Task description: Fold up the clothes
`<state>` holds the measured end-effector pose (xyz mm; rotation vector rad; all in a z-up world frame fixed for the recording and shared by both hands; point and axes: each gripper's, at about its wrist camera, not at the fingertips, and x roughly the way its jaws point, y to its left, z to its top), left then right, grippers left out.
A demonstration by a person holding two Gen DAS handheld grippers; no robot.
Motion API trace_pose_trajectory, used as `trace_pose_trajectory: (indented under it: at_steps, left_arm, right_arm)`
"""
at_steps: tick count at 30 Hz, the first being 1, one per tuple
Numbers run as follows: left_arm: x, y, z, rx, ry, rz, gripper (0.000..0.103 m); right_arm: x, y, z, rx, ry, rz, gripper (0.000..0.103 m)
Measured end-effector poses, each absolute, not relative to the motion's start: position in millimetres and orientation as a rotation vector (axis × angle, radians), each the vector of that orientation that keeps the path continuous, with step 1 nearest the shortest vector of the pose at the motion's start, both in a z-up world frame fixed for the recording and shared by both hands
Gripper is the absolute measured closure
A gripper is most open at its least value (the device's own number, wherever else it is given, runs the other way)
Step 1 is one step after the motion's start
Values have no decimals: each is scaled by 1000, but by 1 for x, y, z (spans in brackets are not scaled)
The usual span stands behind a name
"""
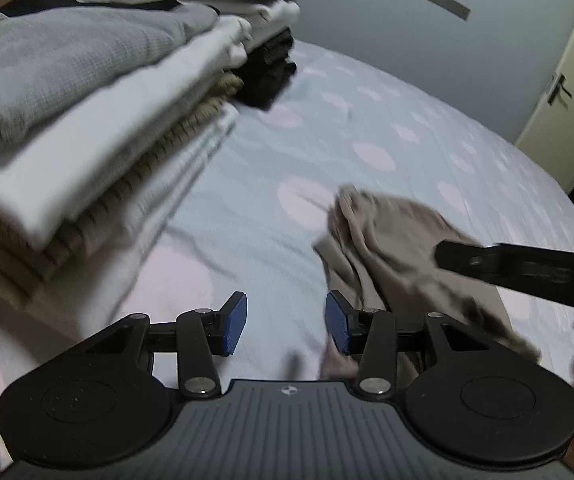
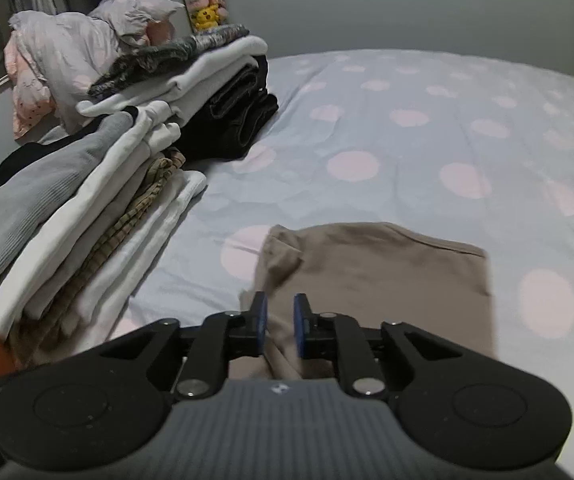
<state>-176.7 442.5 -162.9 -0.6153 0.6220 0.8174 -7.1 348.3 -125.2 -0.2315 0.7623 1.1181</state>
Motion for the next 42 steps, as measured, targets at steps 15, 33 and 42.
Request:
trace_pose_trajectory:
  at_steps: [15, 33, 42]
  left_arm:
    - [-180, 386, -175, -555, 728, 740, 46]
    - [-176, 377, -175, -436, 605, 790, 16]
    - [-180, 387, -176, -459, 668, 806, 19]
  right_arm:
    - [0, 246, -135, -258, 737, 1059, 62]
    - [12, 232, -156, -176, 709, 1079, 46]
    - [19, 249, -155, -143, 703, 1174, 78]
